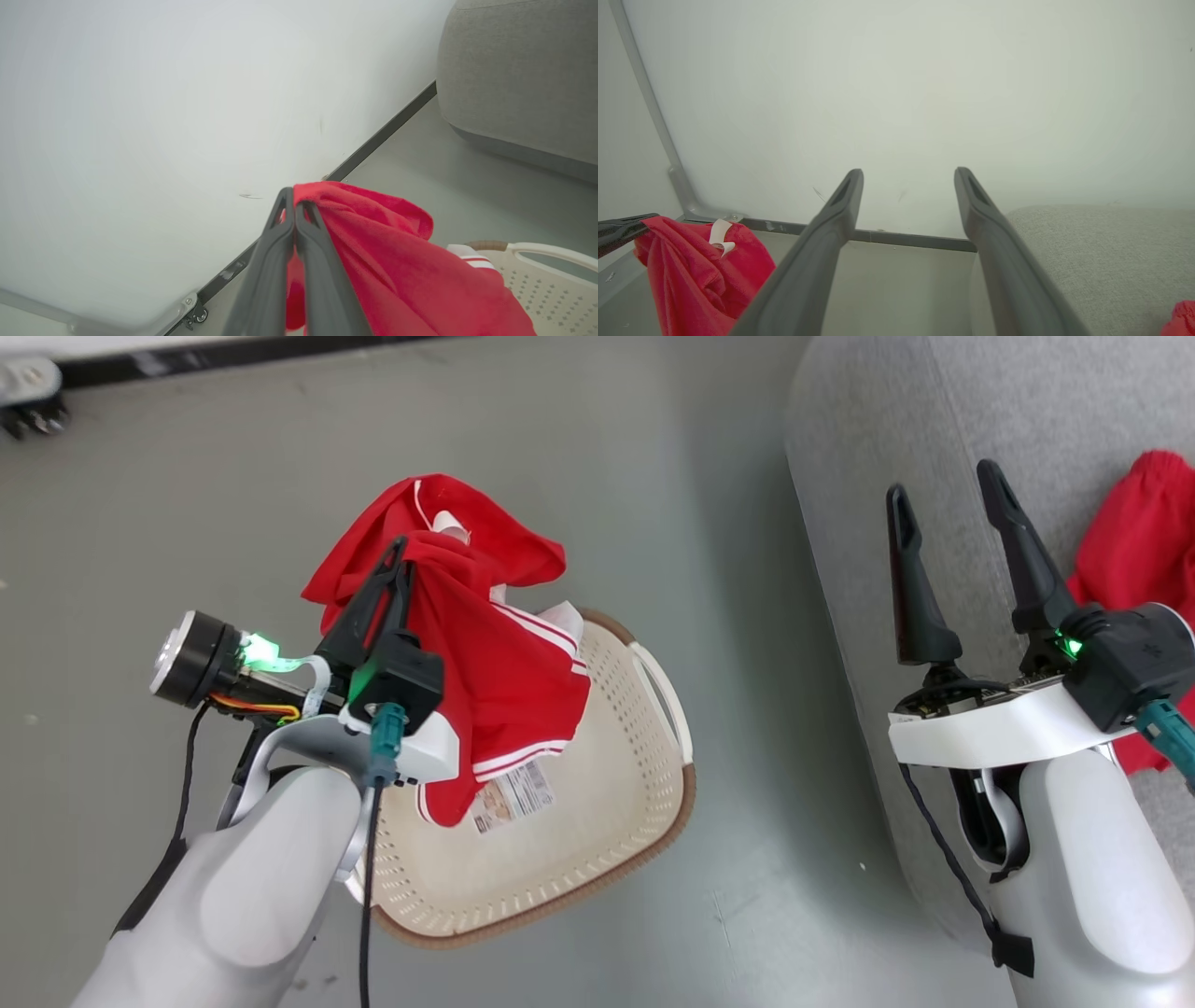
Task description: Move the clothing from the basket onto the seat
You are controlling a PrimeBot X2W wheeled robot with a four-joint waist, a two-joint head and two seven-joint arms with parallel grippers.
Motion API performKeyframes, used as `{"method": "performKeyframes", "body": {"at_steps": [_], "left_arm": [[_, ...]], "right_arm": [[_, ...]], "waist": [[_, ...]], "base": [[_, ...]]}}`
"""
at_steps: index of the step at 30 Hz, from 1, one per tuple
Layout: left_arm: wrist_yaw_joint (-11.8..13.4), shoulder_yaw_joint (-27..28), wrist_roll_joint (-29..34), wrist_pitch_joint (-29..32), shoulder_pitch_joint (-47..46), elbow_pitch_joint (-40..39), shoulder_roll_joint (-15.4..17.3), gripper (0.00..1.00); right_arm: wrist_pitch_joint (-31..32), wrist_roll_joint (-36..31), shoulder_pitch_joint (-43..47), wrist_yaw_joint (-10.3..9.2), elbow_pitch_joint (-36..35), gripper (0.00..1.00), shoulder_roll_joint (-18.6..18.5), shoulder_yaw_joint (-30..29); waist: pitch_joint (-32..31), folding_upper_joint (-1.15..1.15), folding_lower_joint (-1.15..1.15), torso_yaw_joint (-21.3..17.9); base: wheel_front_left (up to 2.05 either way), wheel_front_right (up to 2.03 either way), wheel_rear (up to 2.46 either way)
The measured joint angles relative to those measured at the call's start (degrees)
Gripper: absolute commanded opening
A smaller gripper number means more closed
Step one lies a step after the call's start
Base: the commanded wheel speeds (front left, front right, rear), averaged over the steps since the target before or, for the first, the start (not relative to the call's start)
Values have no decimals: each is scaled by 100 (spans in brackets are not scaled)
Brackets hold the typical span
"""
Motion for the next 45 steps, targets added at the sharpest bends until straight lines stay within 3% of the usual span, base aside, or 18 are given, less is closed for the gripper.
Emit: {"method": "performKeyframes", "body": {"at_steps": [12, 26, 35, 45], "left_arm": [[-25, 422, -816, -30, 492, -521, -27, 0], [-319, 641, -1480, -18, 920, -1066, -102, 0], [-734, 561, -1809, 77, 1182, -1492, -159, 0], [-1087, 555, -2195, 292, 1181, -1907, -200, 0]], "right_arm": [[11, -147, 161, 0, 301, 100, -241, 419], [268, -77, 319, 0, 575, 100, -493, 808], [498, 158, 497, 0, 691, 100, -668, 1363], [803, 488, 503, 0, 719, 100, -1000, 2446]], "waist": [[-751, 0, 0, 298], [-1541, 0, 0, 576], [-2048, 0, 0, 758], [-2439, 0, 0, 902]], "base": [[0, 0, 0], [0, 0, 0], [0, 0, 0], [0, 0, 0]]}}
